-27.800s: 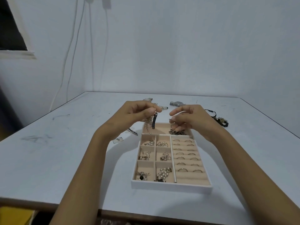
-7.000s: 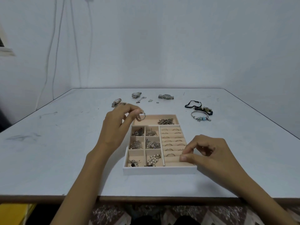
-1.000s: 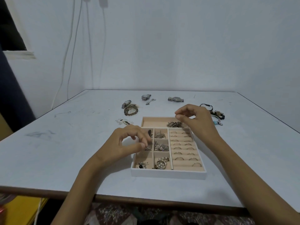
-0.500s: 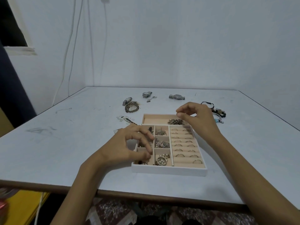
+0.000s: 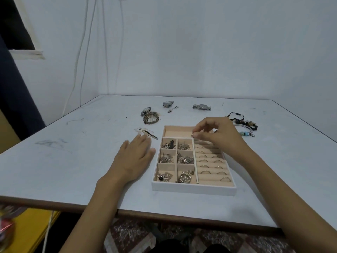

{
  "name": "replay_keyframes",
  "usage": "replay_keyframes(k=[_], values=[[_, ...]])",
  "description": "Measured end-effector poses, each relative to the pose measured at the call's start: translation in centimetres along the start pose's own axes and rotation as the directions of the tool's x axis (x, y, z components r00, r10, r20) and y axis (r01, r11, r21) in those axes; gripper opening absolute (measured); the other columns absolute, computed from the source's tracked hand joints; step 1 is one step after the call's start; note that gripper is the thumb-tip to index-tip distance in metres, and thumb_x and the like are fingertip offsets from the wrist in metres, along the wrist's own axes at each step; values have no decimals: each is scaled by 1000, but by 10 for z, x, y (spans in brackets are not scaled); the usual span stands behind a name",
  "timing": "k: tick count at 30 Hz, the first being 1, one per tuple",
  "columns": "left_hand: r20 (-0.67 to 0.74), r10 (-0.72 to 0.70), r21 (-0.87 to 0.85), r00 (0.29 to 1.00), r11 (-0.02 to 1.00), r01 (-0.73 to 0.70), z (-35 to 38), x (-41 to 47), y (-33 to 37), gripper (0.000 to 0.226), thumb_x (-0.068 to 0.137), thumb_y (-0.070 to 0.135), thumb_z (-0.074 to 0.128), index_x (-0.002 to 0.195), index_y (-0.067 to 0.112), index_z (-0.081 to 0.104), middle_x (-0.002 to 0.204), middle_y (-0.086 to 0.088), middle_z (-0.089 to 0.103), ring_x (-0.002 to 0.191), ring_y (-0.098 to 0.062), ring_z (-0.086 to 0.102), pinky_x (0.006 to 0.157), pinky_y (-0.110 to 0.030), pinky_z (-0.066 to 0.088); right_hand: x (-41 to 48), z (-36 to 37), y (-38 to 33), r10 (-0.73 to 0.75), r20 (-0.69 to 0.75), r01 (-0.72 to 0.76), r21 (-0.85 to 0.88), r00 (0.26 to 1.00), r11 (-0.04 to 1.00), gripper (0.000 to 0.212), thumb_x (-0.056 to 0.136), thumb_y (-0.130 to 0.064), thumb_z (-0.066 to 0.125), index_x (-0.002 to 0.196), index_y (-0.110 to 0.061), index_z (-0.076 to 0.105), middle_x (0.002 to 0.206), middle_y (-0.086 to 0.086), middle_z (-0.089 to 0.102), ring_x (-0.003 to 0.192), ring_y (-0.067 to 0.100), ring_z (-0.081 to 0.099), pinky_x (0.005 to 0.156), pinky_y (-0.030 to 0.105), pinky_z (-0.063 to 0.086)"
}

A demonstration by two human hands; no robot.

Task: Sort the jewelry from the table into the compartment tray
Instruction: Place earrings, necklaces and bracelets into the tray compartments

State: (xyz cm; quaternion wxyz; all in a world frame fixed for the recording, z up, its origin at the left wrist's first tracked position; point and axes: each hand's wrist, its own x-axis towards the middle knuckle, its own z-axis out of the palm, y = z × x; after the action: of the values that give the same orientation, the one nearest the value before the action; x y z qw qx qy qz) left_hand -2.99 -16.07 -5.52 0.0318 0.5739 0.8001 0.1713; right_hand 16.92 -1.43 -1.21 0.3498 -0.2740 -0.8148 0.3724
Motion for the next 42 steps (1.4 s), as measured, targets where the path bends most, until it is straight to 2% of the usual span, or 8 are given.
replay_keyframes(k=[3,7,14,22,26,31,36,42], values=[[33,-12,61,999,998,10,-1,-1,3,49,104,34,20,150,17,22,160,6,13,147,-9,5,118,-33,1,-3,2,-4,0,75,-2,23,997,1000,8,74,-12,80,80,-15,75,58,-22,63,61,4,50,62,12,40],[50,-20,74,999,997,16,0,0,1,49,104,34,19,150,18,20,160,5,12,148,-10,5,119,-33,2,-7,10,-13,-64,180,53,65,982,996,7,75,-12,79,80,-14,75,67,-11,68,65,8,53,67,17,44],[46,-29,76,999,997,26,1,2,1,51,103,36,20,151,19,19,160,5,11,148,-10,4,119,-34,2,-13,33,-22,-153,322,142,58,934,988,7,76,-5,77,82,-7,75,62,-12,64,55,-4,53,56,6,37],[44,-36,76,998,997,33,1,2,1,51,103,37,21,152,19,18,160,5,11,148,-9,5,119,-34,2,-12,41,-21,-212,332,243,-56,919,968,10,79,-7,73,84,-15,76,77,-10,73,74,6,66,72,30,53],[48,-34,73,998,997,30,1,1,0,51,103,36,20,152,19,18,160,5,11,148,-9,4,119,-34,2,-12,36,-21,-182,278,200,-36,943,979,9,81,-8,72,84,-15,76,62,-22,63,58,-1,50,58,16,40],[46,-29,61,999,998,26,1,1,1,52,103,36,20,152,18,17,160,5,11,148,-10,4,120,-33,2,-4,18,-18,-169,91,176,-83,981,981,11,87,-11,67,92,-17,74,79,-15,65,56,-8,53,55,7,38],[53,-33,77,998,997,29,1,1,1,52,103,36,19,152,18,16,160,5,10,148,-10,4,120,-33,1,9,-13,4,-20,-130,-2,-168,991,986,18,91,-18,60,106,-20,70,98,-22,60,95,4,58,84,26,46],[60,-22,83,998,996,17,0,3,1,51,103,35,20,152,18,18,160,6,11,147,-9,5,119,-33,2,23,-28,53,211,-108,-228,-181,972,957,27,95,-8,48,111,-13,68,116,0,66,112,14,57,99,29,41]])
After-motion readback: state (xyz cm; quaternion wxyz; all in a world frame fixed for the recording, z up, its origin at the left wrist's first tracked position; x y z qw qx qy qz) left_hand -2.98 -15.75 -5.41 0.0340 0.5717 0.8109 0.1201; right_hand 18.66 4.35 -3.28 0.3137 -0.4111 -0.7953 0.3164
